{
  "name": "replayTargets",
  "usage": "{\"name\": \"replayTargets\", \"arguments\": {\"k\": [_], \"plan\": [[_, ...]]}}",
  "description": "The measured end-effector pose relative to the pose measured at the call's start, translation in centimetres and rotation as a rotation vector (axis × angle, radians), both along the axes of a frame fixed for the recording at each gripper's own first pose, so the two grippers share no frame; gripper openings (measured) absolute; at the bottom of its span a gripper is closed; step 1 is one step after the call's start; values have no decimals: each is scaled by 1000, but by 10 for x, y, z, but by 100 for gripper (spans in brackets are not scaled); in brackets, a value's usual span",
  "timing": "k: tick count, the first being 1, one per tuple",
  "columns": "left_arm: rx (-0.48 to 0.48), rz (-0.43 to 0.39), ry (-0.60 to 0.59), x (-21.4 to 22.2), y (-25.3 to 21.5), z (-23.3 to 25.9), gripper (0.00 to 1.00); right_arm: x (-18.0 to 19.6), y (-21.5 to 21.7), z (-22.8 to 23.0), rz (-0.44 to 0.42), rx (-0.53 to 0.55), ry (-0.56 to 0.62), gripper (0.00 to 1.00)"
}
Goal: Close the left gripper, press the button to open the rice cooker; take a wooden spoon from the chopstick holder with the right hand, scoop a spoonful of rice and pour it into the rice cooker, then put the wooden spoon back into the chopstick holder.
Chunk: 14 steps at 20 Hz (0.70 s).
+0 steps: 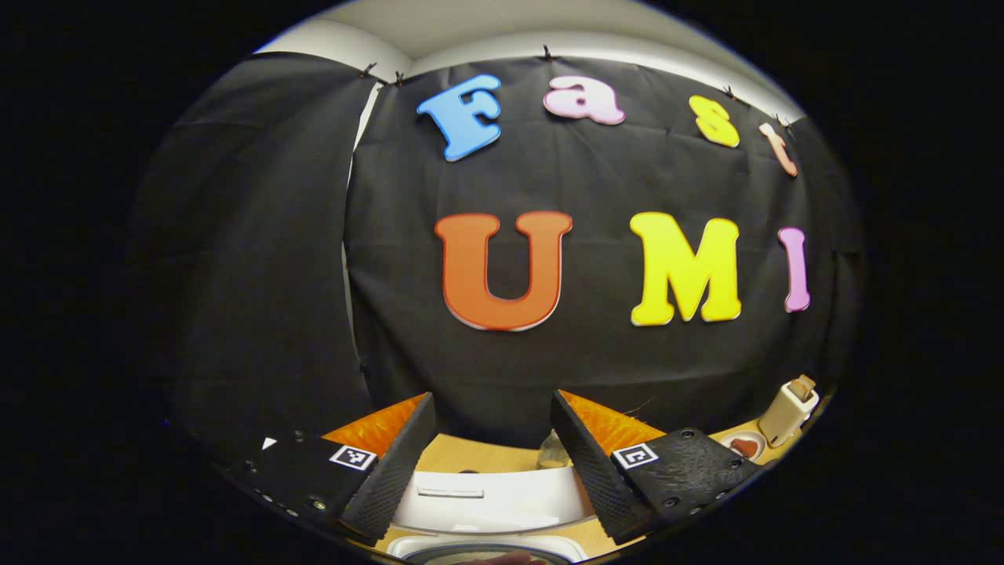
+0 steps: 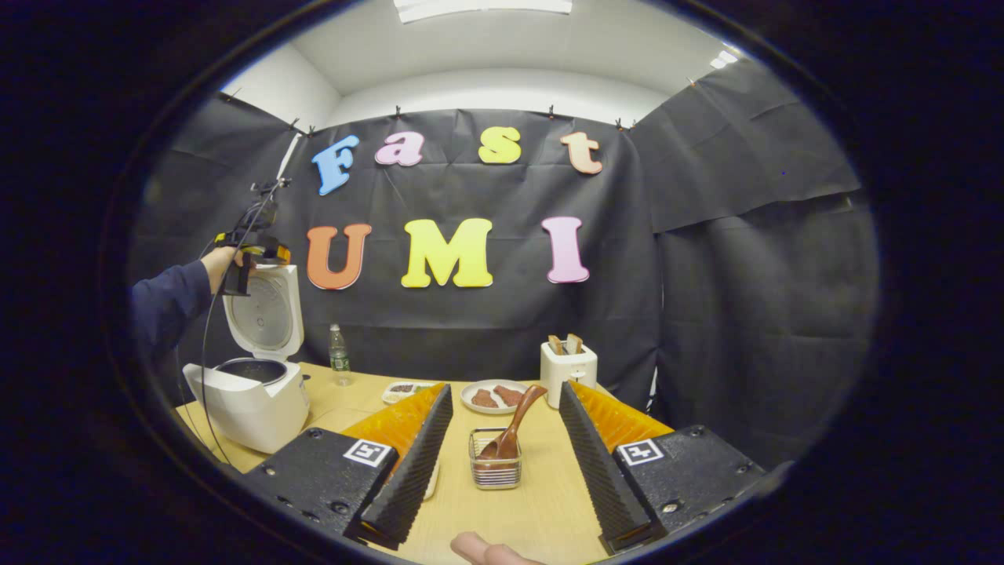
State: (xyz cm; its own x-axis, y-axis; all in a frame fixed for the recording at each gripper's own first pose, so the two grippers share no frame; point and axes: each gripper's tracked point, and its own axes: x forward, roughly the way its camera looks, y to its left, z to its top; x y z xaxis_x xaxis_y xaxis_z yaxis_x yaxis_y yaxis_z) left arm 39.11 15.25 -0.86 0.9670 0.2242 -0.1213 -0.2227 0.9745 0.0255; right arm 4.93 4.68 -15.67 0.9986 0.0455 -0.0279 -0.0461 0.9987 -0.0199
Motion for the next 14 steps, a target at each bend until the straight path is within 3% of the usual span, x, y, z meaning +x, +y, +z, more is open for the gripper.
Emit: {"name": "replayTargets", "arguments": {"k": [1,3,6,14], "plan": [[-7,2,-19,-3,4,9,100,-1,0,-1,4,1,4,89],[6,3,14,-4,-4,-1,95,-1,-5,-3,-3,2,6,88],[-4,1,39,-20,-9,-4,96,-4,-9,-1,-11,11,-5,90],[-10,-18,65,-78,-26,-19,96,-31,7,10,55,46,-27,89]]}}
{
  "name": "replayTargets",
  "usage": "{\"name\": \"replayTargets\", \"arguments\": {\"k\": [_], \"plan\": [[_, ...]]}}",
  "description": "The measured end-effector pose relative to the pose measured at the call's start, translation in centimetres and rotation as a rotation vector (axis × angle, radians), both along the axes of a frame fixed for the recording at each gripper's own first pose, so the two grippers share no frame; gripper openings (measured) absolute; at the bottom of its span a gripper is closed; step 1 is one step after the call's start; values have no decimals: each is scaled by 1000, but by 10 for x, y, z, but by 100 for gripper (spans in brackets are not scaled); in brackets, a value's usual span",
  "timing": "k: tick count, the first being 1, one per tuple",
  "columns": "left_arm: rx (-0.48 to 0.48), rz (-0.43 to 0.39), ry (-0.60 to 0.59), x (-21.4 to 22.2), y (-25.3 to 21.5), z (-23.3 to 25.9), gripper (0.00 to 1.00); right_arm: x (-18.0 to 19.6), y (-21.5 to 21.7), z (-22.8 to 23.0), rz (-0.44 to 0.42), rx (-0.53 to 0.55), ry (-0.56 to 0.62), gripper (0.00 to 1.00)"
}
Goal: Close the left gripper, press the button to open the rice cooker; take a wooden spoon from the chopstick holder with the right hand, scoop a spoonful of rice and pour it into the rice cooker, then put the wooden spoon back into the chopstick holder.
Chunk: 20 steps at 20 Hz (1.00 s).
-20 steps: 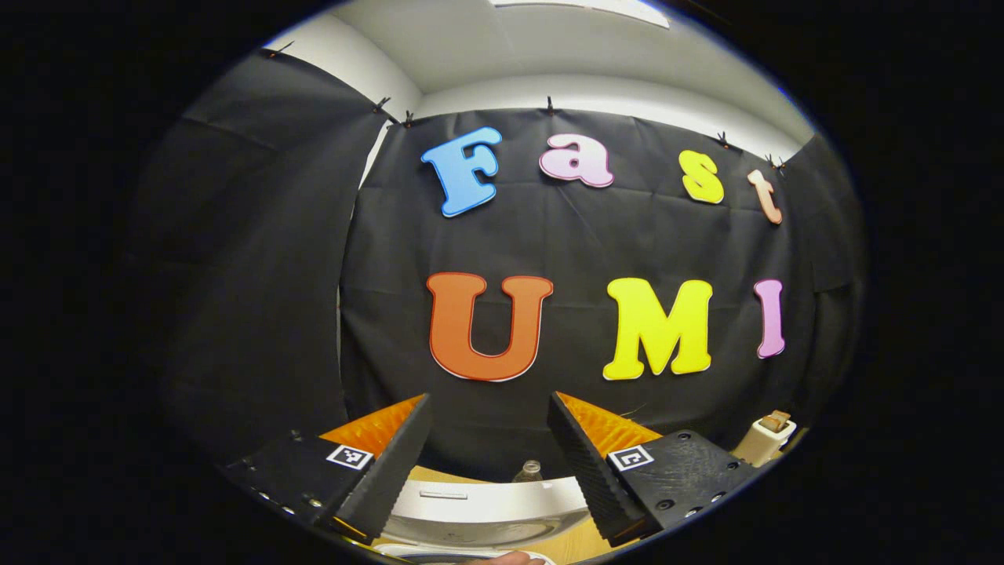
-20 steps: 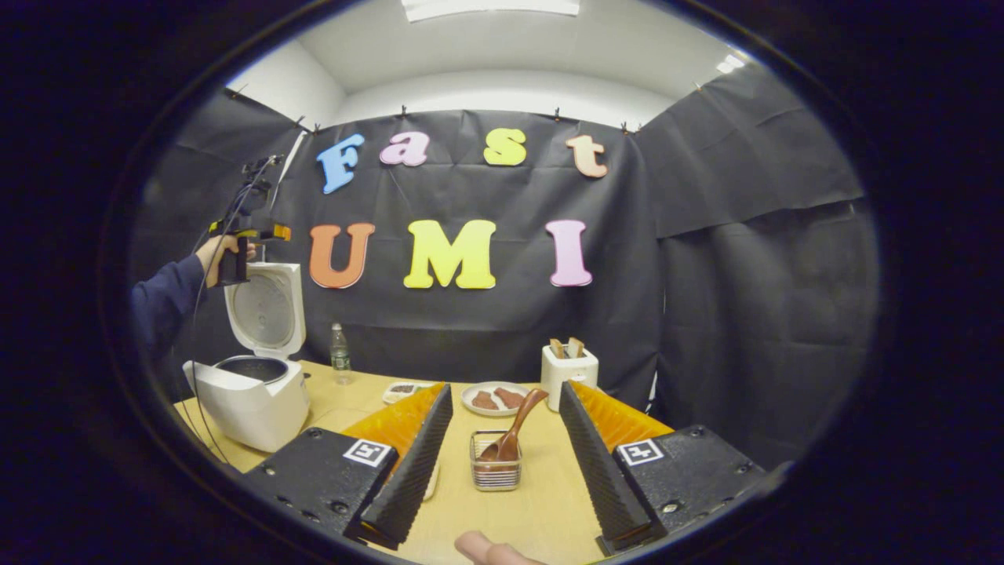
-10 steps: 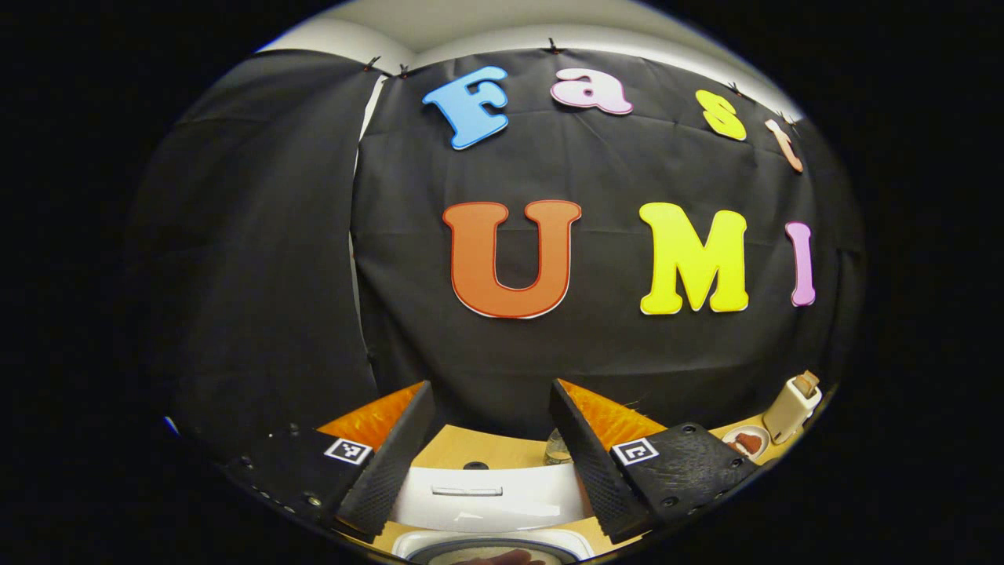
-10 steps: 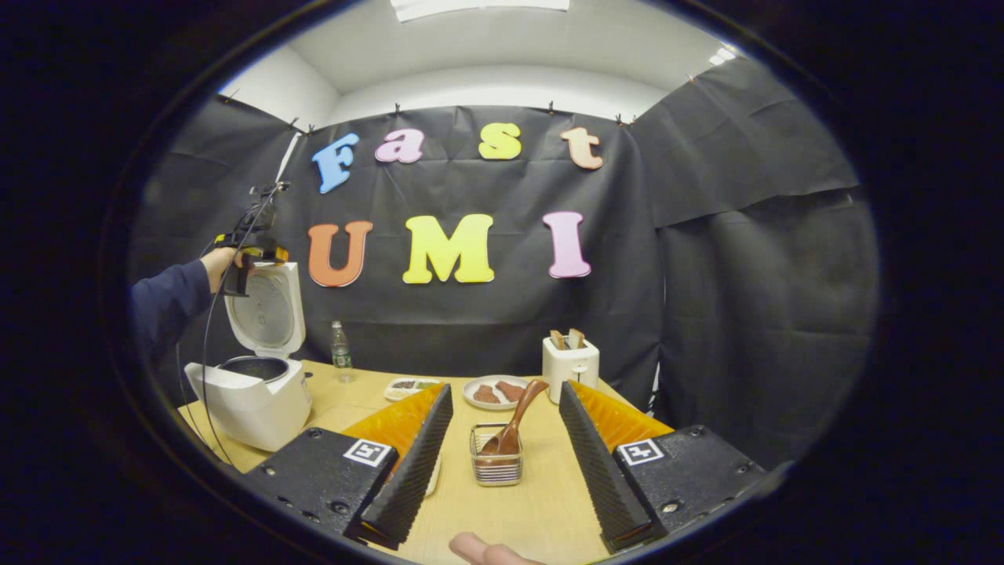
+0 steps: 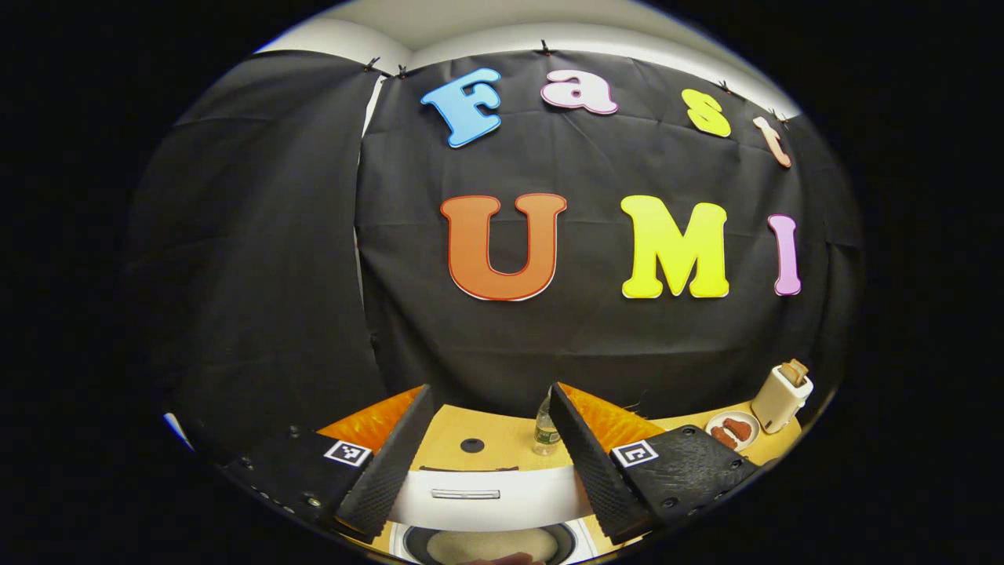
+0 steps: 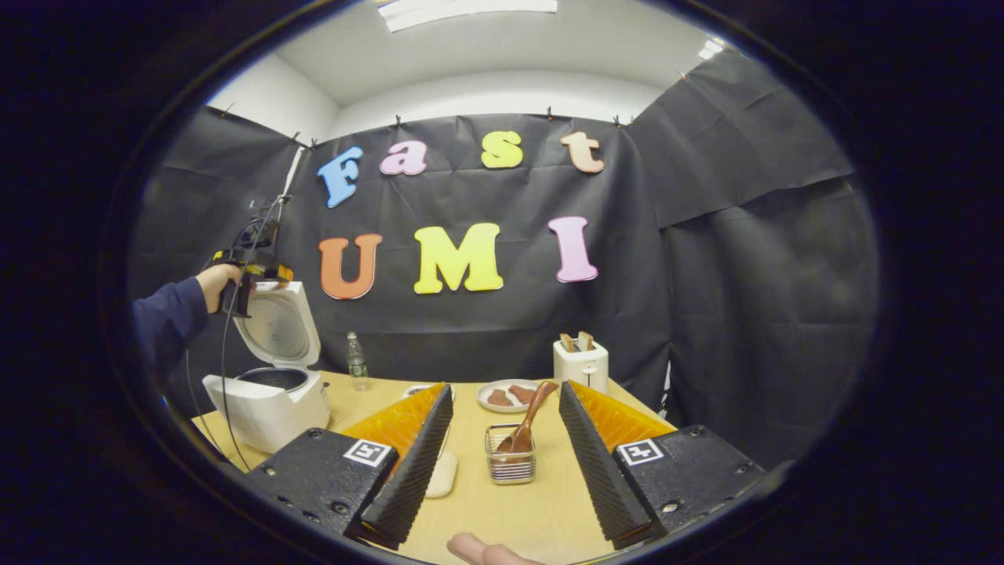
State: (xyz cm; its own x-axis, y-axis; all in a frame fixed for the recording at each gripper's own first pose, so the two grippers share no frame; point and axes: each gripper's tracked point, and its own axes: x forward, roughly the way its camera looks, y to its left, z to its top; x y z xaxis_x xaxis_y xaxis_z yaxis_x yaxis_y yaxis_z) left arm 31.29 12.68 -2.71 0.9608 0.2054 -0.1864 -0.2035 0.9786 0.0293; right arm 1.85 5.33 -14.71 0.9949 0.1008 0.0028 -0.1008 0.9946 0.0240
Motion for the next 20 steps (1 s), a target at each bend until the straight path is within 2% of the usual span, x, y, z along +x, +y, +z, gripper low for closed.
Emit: {"name": "replayTargets", "arguments": {"k": [5,8,12,16,18,20], "plan": [[-24,-7,37,-36,-4,-27,98,-24,5,10,35,-21,-40,89],[-40,-25,74,-60,-12,-45,97,-31,-3,6,17,-4,-13,88],[-71,-68,136,-83,-27,-69,96,-53,-3,22,7,-14,-37,88],[-94,-74,277,-102,-34,-103,95,-72,8,40,17,-38,-78,88],[-37,-73,276,-111,-32,-103,96,-76,13,44,21,-40,-81,89],[-26,-95,266,-117,-37,-103,97,-79,17,44,22,-42,-82,89]]}}
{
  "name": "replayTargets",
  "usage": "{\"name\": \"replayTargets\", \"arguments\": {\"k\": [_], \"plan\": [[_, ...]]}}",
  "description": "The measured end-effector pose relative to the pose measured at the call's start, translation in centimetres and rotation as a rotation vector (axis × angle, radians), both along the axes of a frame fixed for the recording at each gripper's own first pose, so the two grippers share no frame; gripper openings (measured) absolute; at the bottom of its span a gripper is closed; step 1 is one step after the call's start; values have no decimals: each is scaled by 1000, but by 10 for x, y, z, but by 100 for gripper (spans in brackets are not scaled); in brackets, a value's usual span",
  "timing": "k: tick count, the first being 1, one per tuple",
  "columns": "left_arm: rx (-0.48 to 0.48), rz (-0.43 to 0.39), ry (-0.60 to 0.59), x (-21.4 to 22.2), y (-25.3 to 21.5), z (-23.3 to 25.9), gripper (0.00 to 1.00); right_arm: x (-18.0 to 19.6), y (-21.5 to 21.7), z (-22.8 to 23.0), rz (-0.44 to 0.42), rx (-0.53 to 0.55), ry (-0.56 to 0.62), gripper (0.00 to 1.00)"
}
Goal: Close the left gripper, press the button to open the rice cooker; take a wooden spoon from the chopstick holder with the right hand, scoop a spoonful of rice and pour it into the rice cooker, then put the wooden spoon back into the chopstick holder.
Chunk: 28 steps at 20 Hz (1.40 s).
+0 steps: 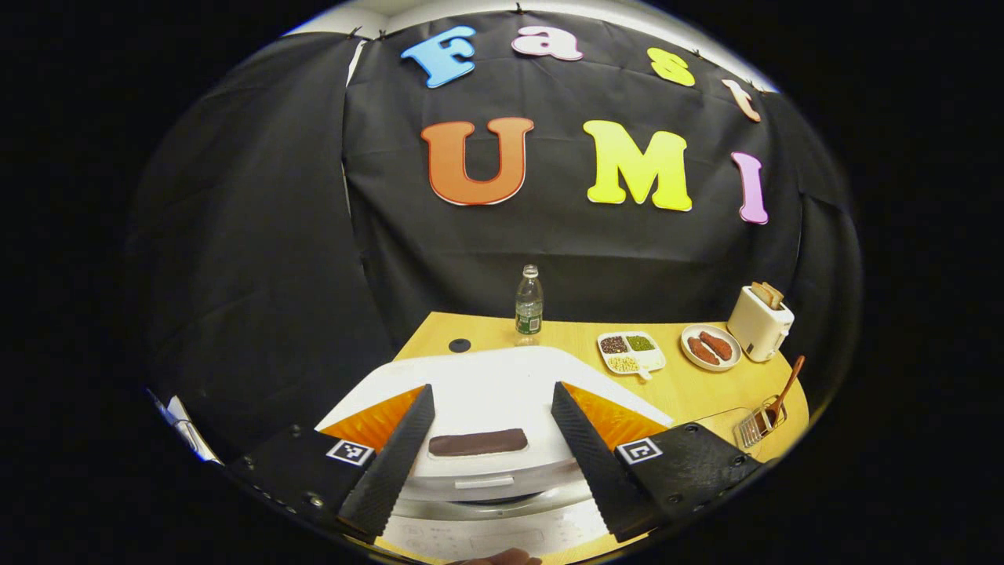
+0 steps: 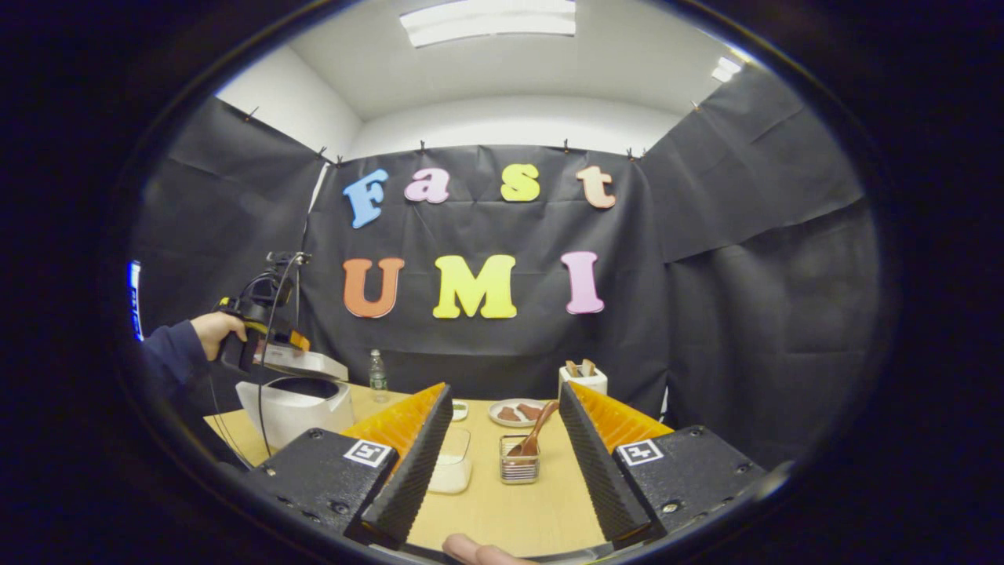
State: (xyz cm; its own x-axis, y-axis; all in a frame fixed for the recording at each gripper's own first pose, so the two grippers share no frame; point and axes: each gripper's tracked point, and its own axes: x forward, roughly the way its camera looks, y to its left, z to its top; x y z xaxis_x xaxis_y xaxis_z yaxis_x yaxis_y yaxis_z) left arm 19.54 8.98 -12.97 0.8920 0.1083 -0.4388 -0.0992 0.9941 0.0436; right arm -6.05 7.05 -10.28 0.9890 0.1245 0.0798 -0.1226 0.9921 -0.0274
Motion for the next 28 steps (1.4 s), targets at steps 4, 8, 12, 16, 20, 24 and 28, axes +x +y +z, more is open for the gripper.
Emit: {"name": "replayTargets", "arguments": {"k": [4,8,12,16,20,24,28], "plan": [[-7,-8,45,-14,-3,-15,96,-2,10,2,9,1,6,89],[-35,-3,99,-22,-4,-35,96,-3,14,0,17,-8,11,89],[-21,4,190,-34,-5,-59,98,-3,12,-1,13,-4,16,89],[-32,1,210,-37,-4,-62,99,-2,11,-2,16,-3,20,88],[-41,5,204,-42,-3,-64,99,0,9,-5,8,-5,27,88],[-28,7,194,-46,-1,-69,99,2,14,-7,12,-6,34,89],[-31,9,171,-51,-1,-69,100,1,21,-9,21,-21,38,89]]}}
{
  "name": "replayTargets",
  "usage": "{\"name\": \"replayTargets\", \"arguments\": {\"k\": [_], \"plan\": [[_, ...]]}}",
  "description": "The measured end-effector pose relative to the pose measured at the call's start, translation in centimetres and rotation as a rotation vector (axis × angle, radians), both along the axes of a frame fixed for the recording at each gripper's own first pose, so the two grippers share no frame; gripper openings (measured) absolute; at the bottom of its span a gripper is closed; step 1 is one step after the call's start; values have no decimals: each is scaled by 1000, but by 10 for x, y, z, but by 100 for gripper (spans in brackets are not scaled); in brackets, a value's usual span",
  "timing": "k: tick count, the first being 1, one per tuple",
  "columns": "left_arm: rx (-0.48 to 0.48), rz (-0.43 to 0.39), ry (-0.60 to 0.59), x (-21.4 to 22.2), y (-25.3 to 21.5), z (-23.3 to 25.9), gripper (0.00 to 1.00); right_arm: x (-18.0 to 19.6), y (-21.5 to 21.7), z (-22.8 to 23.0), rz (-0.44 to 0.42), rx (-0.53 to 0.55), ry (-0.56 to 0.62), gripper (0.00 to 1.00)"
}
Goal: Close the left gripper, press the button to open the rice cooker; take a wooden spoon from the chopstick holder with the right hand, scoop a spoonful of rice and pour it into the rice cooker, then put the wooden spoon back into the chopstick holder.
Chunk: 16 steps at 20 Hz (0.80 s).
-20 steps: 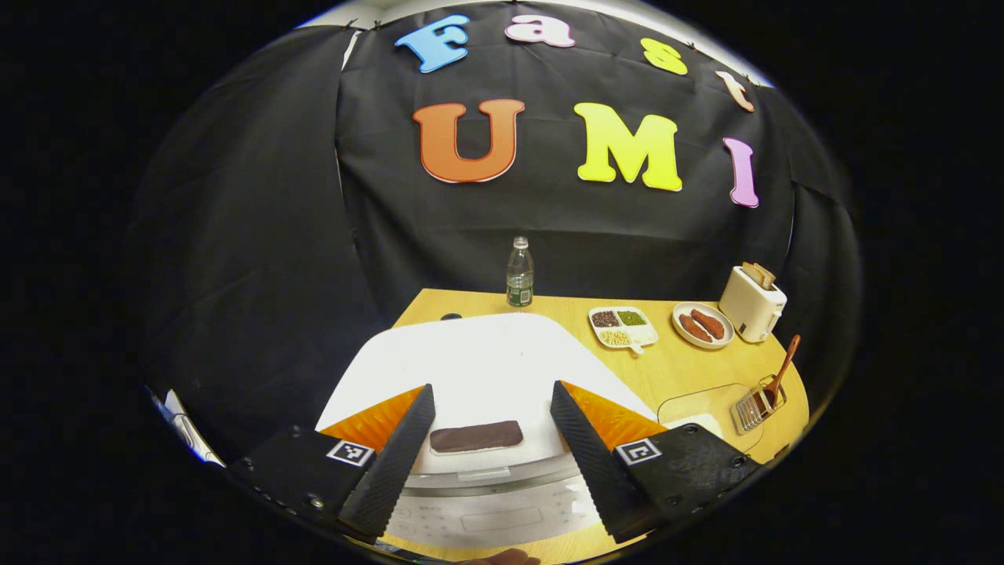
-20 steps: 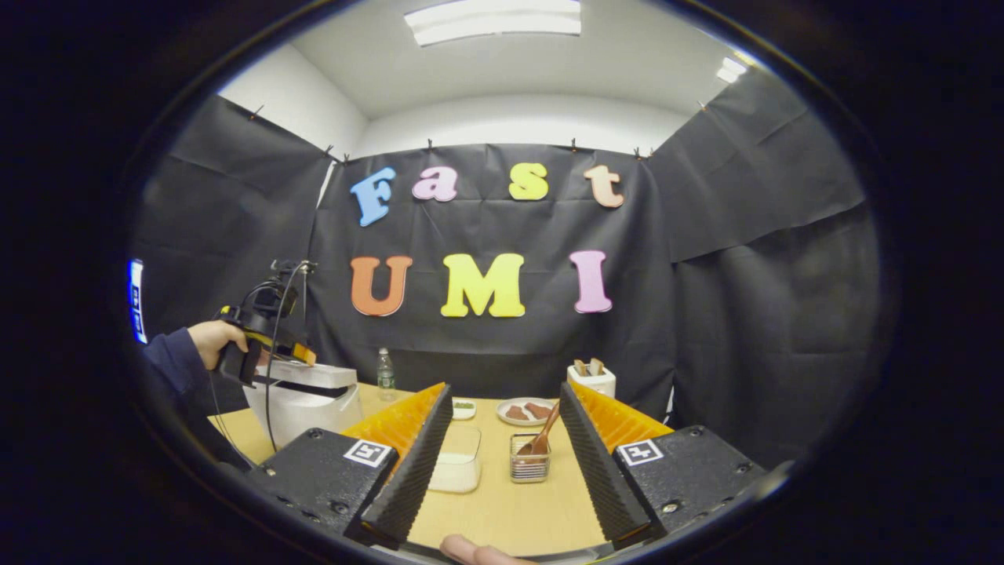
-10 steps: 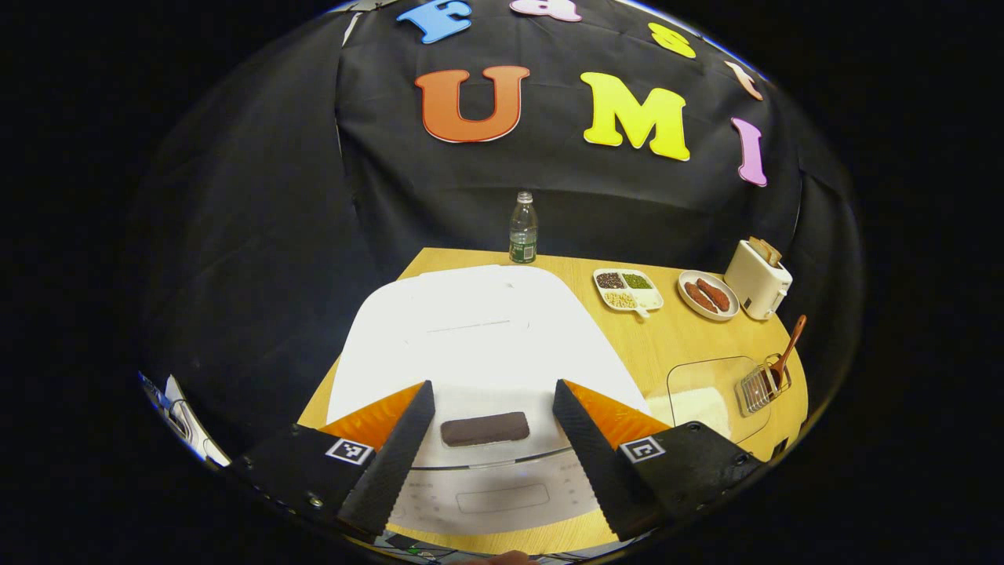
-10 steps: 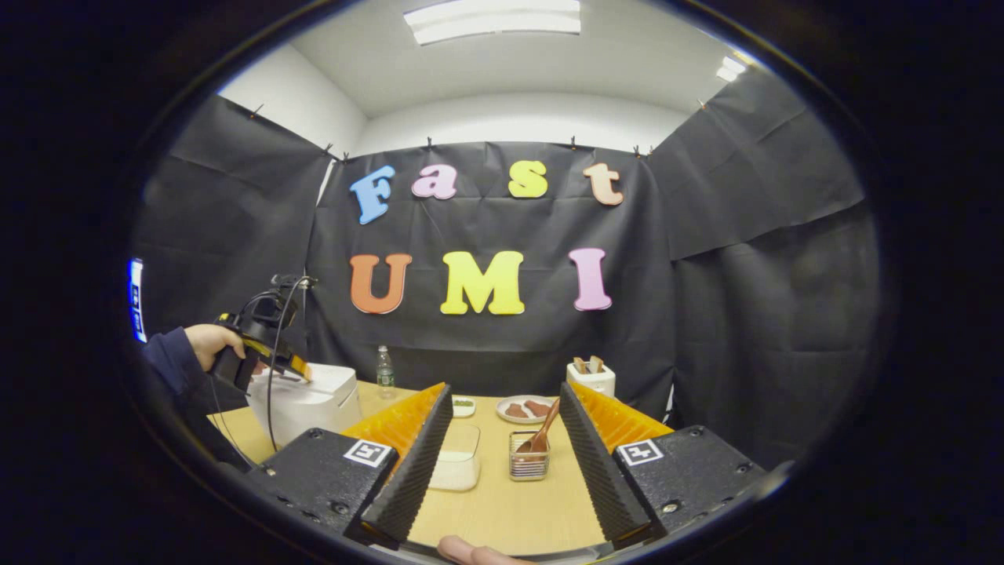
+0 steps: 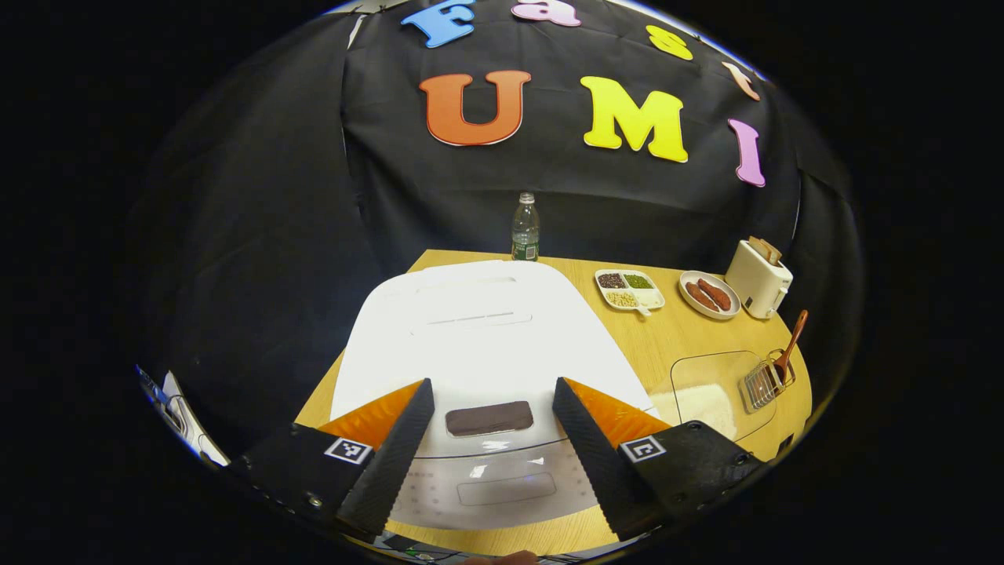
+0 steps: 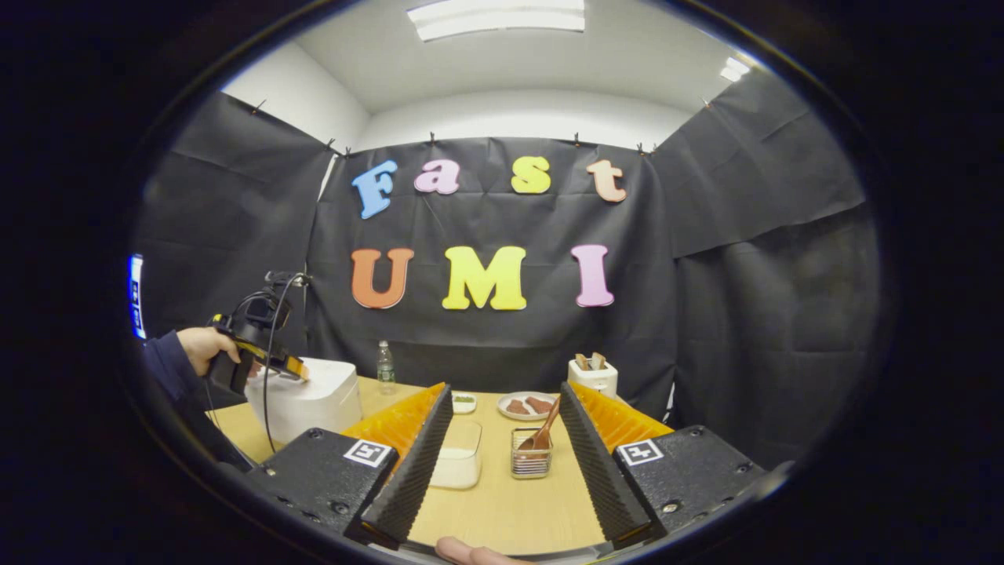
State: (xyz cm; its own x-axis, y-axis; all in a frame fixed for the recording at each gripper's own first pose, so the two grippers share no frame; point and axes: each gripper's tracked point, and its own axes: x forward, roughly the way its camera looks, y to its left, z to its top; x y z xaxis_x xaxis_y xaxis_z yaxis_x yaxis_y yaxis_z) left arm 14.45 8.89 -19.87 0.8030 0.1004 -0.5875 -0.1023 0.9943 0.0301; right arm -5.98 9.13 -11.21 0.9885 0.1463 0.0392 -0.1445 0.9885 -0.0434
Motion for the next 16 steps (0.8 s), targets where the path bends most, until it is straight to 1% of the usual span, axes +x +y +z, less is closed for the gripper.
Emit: {"name": "replayTargets", "arguments": {"k": [2,5,6,7,8,11,13,14,16], "plan": [[9,-1,-22,-2,0,0,100,1,2,-1,2,-5,5,88],[2,10,-80,-5,0,1,100,1,2,-4,0,-3,16,88],[-3,16,-101,-4,1,0,100,2,1,-4,-4,-4,20,89],[-6,22,-121,-4,1,0,100,3,-1,-4,-9,-5,21,88],[-1,21,-138,-5,2,0,100,2,-1,-4,-11,-5,20,90],[4,12,-198,-1,-1,2,100,-1,1,-2,-10,-9,19,89],[20,11,-239,-2,-1,3,98,1,-1,-3,-23,-3,26,89],[28,17,-260,-2,0,4,96,2,-1,-3,-23,-2,26,88],[34,46,-270,-8,1,7,96,5,-2,-4,-28,-1,30,89]]}}
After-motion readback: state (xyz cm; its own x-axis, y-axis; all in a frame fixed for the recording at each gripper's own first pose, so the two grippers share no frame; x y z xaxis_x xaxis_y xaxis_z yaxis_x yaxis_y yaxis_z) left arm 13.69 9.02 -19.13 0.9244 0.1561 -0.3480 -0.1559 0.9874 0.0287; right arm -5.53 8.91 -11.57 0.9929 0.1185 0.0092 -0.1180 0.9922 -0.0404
